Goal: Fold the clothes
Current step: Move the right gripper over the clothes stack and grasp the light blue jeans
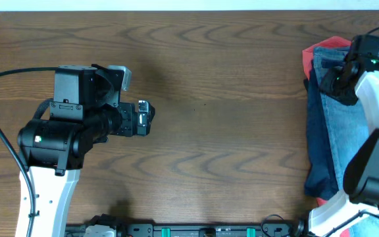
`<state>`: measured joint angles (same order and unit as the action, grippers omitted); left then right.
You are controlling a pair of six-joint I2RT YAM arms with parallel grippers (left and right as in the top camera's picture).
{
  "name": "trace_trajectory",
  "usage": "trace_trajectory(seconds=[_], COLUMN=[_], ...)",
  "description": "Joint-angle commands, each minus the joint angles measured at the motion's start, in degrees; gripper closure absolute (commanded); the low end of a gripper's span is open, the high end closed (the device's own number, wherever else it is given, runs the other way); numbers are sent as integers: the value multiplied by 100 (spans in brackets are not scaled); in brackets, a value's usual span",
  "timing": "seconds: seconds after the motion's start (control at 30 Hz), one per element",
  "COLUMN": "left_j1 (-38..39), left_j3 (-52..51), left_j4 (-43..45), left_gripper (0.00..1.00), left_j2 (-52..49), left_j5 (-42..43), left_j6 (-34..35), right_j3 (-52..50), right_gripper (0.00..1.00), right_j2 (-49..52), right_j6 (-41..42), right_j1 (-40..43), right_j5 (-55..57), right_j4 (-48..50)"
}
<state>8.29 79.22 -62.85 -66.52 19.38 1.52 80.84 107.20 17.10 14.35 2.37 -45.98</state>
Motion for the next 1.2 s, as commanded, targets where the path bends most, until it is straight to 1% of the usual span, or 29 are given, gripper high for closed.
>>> trace_trajectory(seconds=[0.0, 0.17, 0.23, 0.27, 0.33, 0.37, 0.4, 0.43, 0.47, 0.5, 0.53, 0.57, 0.93, 1.0, 1.1, 1.17], left_j1=[-24, -24, -24, -24, -24, -24, -24, -24, -24, -24, -24, -24, -24, -24, -24, -24], left_j3=[138, 138, 138, 138, 138, 138, 138, 138, 138, 138, 138, 138, 138, 138, 138, 138], left_j4=[-7, -13, -9, -9, -11, -11, -13, -13, -13, -11, -11, -11, -11, -11, -11, -9], left_gripper=[2, 2, 2, 2, 2, 2, 2, 2, 2, 2, 2, 2, 2, 2, 2, 2], left_j2=[13, -4, -9, -9, -9, -9, -9, -9, -9, -9, -9, -9, -9, -9, -9, -9], left_j5=[76, 76, 76, 76, 76, 76, 76, 76, 79, 79, 76, 76, 76, 76, 76, 76], left_j6=[31, 31, 28, 31, 31, 31, 31, 31, 31, 31, 31, 31, 31, 31, 31, 31], right_j3=[114, 114, 114, 111, 111, 111, 114, 122, 142, 168, 201, 247, 461, 461, 461, 459], right_gripper=[56, 55, 47, 45, 45, 47, 57, 72, 84, 91, 96, 99, 98, 93, 81, 70], right_j2=[210, 533, 638, 675, 732, 739, 739, 723, 702, 684, 662, 627, 133, 133, 133, 138], right_j6=[-129, -133, -133, -136, -223, -260, -260, -254, -256, -254, -254, -234, -236, -264, -621, -671], right_j1=[-7, -11, -15, -17, -33, -42, -44, -42, -22, 2, 33, 74, 734, 767, 737, 693], right_j5=[197, 409, 407, 398, 385, 389, 413, 483, 527, 531, 529, 529, 463, 278, -315, -428], right_j4=[26, 35, 35, 31, 28, 33, 39, 39, 37, 26, -9, -55, -284, -286, -229, -155])
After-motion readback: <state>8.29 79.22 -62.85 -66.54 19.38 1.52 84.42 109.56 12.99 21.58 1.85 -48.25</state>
